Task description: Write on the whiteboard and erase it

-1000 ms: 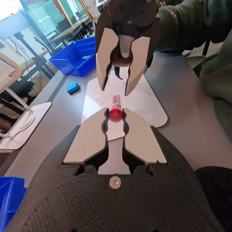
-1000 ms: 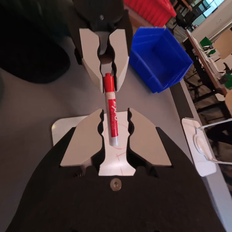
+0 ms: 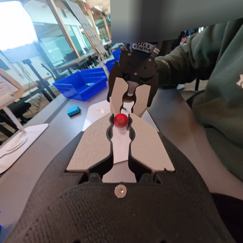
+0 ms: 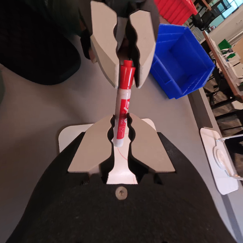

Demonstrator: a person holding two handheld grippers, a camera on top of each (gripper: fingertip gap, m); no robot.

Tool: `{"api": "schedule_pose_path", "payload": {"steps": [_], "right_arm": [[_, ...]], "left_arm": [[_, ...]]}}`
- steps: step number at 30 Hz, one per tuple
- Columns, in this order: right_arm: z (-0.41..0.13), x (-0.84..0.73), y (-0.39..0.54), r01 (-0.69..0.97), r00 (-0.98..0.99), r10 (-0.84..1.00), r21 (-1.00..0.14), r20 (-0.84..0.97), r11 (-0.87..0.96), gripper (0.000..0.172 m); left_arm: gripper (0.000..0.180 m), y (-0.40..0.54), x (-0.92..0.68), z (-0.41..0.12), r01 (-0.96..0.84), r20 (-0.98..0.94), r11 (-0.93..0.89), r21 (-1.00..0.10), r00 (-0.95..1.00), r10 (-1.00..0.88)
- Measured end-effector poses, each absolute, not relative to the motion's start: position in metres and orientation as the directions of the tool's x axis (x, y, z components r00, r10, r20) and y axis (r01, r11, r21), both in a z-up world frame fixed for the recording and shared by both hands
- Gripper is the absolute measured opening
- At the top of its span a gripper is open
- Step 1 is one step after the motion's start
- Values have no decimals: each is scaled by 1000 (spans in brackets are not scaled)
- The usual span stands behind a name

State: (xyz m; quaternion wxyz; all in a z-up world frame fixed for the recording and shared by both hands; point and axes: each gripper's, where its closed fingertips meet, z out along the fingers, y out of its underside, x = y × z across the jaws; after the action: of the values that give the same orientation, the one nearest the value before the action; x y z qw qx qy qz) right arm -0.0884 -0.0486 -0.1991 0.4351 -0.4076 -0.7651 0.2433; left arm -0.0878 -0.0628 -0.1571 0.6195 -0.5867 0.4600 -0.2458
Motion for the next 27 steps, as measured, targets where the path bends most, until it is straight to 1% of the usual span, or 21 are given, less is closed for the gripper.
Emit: {"api": "schedule_pose_path", "payload": {"steps": [2, 4, 6, 8, 9, 11, 13, 14, 15, 18, 22, 27], "right_arm": [[-180, -83, -39, 410, -252, 887, -787, 388, 461, 18], [-151, -73, -7, 403, -136, 916, -824, 376, 398, 18], [-114, -53, 47, 386, 59, 932, -869, 359, 310, 18], [-78, -19, 122, 360, 282, 913, -914, 296, 186, 18], [-67, 3, 165, 357, 390, 883, -927, 263, 118, 18], [-62, 53, 251, 369, 588, 784, -928, 198, -43, 18], [-80, 102, 322, 369, 726, 677, -900, 122, -233, 18], [-93, 124, 349, 346, 777, 624, -884, 82, -314, 18], [-108, 141, 370, 321, 811, 584, -861, 35, -394, 19], [-156, 177, 407, 253, 884, 462, -765, -66, -592, 18], [-197, 195, 427, 171, 930, 347, -691, -122, -702, 18], [-218, 197, 434, 137, 945, 294, -645, -142, -752, 18]], "left_arm": [[23, -50, -101, -143, -175, -280, 219, -960, 563, -777], [28, -39, -117, -137, -135, -247, 209, -968, 628, -738], [26, -29, -131, -140, -93, -179, 158, -983, 666, -724], [24, -21, -140, -149, -93, -154, 124, -988, 692, -705], [23, -18, -141, -154, -111, -155, 108, -988, 697, -700], [20, -15, -140, -162, -141, -156, 79, -987, 703, -694], [12, -13, -139, -167, -159, -157, 62, -985, 704, -692], [3, -14, -139, -170, -171, -160, 53, -984, 700, -696], [0, -14, -139, -172, -180, -162, 48, -983, 699, -697], [0, -11, -141, -176, -203, -168, 31, -979, 707, -686], [0, -8, -142, -184, -208, -155, 7, -978, 709, -688], [0, -6, -140, -193, -227, -155, -13, -974, 704, -693]]}}
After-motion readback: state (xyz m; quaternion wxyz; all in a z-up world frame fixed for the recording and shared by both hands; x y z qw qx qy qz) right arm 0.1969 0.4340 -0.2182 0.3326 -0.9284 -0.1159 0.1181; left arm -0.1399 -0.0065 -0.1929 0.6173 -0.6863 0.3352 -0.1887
